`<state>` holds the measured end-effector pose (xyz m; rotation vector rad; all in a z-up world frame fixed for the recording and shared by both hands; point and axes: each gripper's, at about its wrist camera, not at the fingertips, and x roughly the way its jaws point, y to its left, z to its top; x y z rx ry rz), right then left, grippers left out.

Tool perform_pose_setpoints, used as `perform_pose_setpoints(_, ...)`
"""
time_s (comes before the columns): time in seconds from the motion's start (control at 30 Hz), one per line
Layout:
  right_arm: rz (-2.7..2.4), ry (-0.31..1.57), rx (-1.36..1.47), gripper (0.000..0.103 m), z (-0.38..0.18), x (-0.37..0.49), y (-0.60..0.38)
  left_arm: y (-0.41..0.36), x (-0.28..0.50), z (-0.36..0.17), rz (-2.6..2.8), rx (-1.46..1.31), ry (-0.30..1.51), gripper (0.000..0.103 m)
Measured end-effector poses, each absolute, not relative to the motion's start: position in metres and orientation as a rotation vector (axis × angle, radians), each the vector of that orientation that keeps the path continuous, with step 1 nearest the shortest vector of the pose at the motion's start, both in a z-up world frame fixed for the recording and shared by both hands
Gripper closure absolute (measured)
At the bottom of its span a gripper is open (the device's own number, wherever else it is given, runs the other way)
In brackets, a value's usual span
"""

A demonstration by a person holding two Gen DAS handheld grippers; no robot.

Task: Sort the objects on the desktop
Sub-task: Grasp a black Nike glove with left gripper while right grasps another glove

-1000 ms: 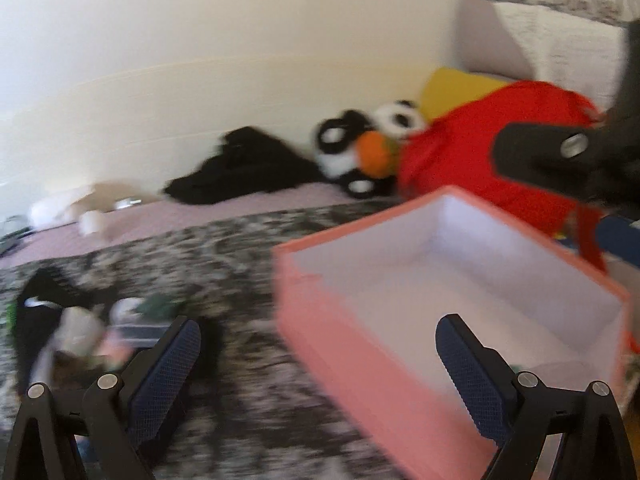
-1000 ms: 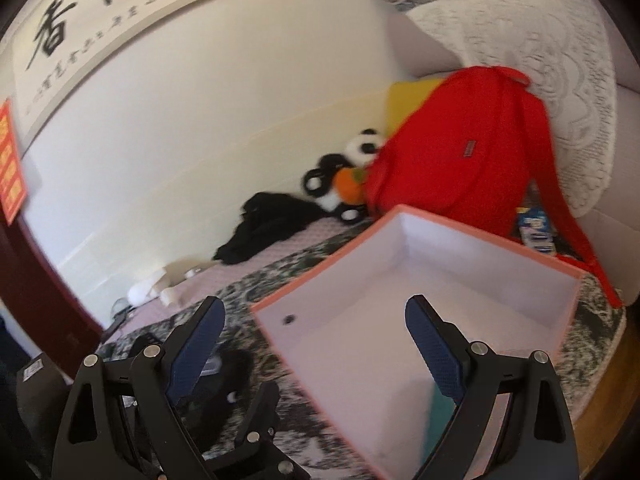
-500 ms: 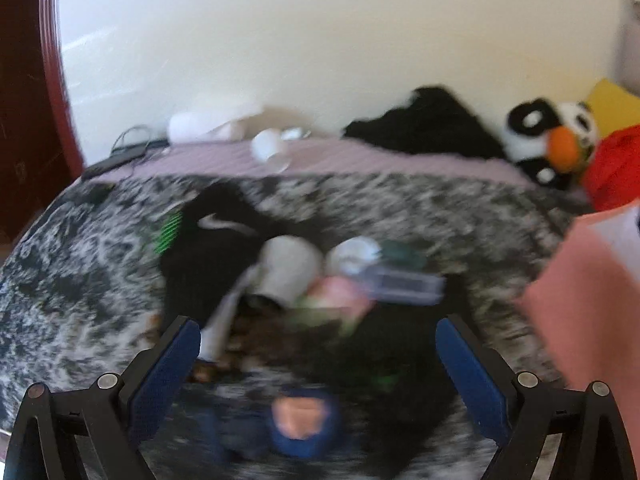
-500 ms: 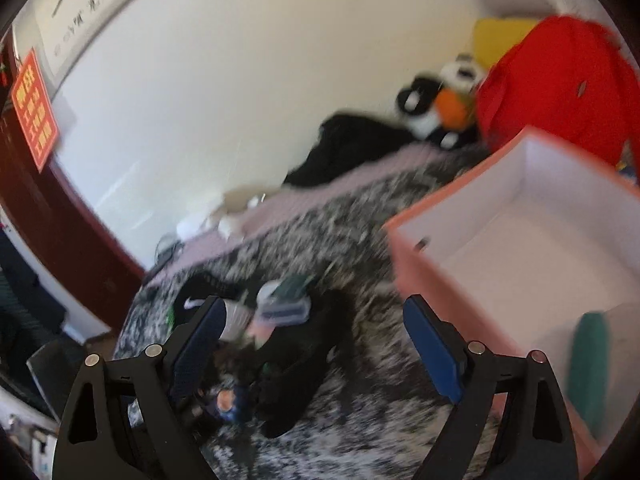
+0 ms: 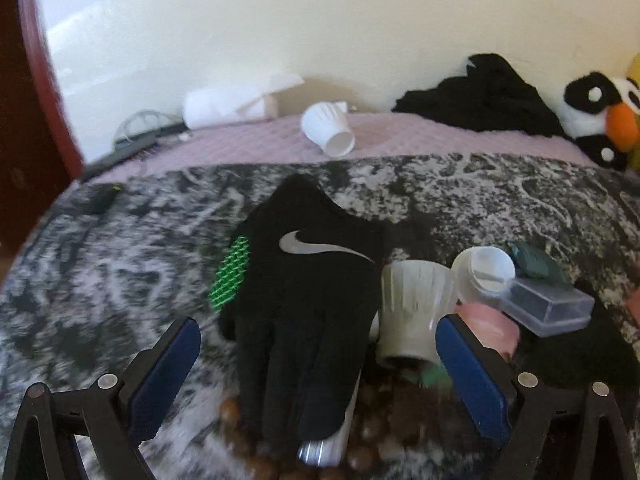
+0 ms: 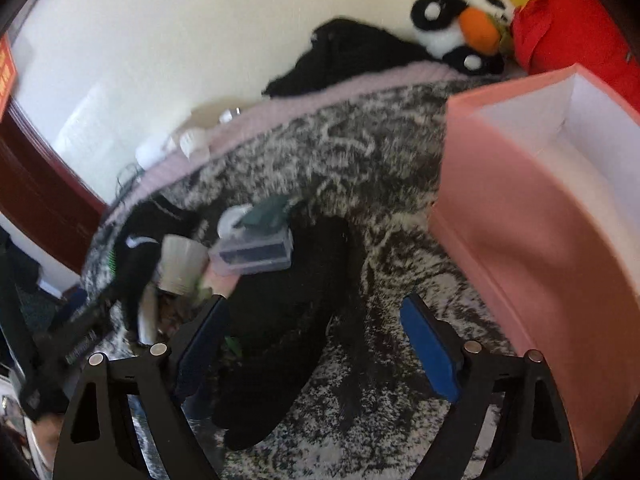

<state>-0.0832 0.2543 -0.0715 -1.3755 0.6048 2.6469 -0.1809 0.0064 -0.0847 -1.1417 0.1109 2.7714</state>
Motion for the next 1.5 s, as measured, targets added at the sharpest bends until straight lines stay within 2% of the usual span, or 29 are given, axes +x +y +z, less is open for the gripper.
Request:
perform_pose_setpoints(0.13,2.631,0.497,-1.433,0.024,-0.091,-0.097,0.244,0.006,-0.199,-0.092,2.783,-1.173,0.104,0.005)
perform_pose_setpoints(0.27,2.629,0.406,-1.524,0.037,-0.109,-0.106,0.231,0.001,-0.213,-0.101,2.779,-1.219,0.073,0.005)
perform_pose_setpoints(0.37,2.643,0.352,-1.535,0.04,-0.115,-0.107,0.224,0.004,-0.217,-0.11,2.781,-1.245,0.095,0.005)
perform_pose_setpoints(0.4,2.652,0.345,-1.535,0.042,-0.115,-0.107,0.223,0.005,-0.217,-0.112,2.784,-1.249,0.114,0.008)
perform_pose_setpoints(0.43,2.664,0.343,-1.539,0.049,-0.114,-0.107,0.222,0.007,-0.217,-0.113,2.785,-1.241,0.129,0.012)
perform_pose_setpoints(0.47,2.681,0.339,-1.544,0.059,-0.113,-0.106,0.221,0.007,-0.216,-0.112,2.783,-1.226,0.134,0.027)
perform_pose_setpoints(0.5,2.701,0.312,-1.541,0.064,-0.112,-0.106,0.218,0.007,-0.216,-0.11,2.78,-1.218,0.135,0.06)
perform_pose_setpoints(0.53,2.721,0.273,-1.534,0.075,-0.111,-0.105,0.215,0.008,-0.215,-0.108,2.781,-1.212,0.146,0.075)
perform_pose_setpoints(0.57,2.737,0.219,-1.521,0.09,-0.109,-0.104,0.211,0.008,-0.214,-0.106,2.785,-1.207,0.168,0.079)
perform_pose_setpoints(0.6,2.753,0.178,-1.512,0.095,-0.107,-0.103,0.207,0.008,-0.213,-0.103,2.788,-1.203,0.189,0.081)
perform_pose_setpoints(0.73,2.811,0.103,-1.477,0.097,-0.096,-0.098,0.199,0.004,-0.202,-0.084,2.813,-1.166,0.17,0.084)
perform_pose_setpoints(0.77,2.823,0.111,-1.463,0.097,-0.09,-0.096,0.2,0.004,-0.198,-0.077,2.819,-1.147,0.163,0.087)
perform_pose_setpoints(1.13,2.88,0.274,-1.3,0.097,-0.035,-0.071,0.224,0.015,-0.144,0.001,2.869,-0.919,0.15,0.088)
perform_pose_setpoints(1.5,2.949,0.425,-1.086,0.097,0.03,-0.022,0.254,0.05,-0.09,0.026,2.862,-0.846,0.241,0.087)
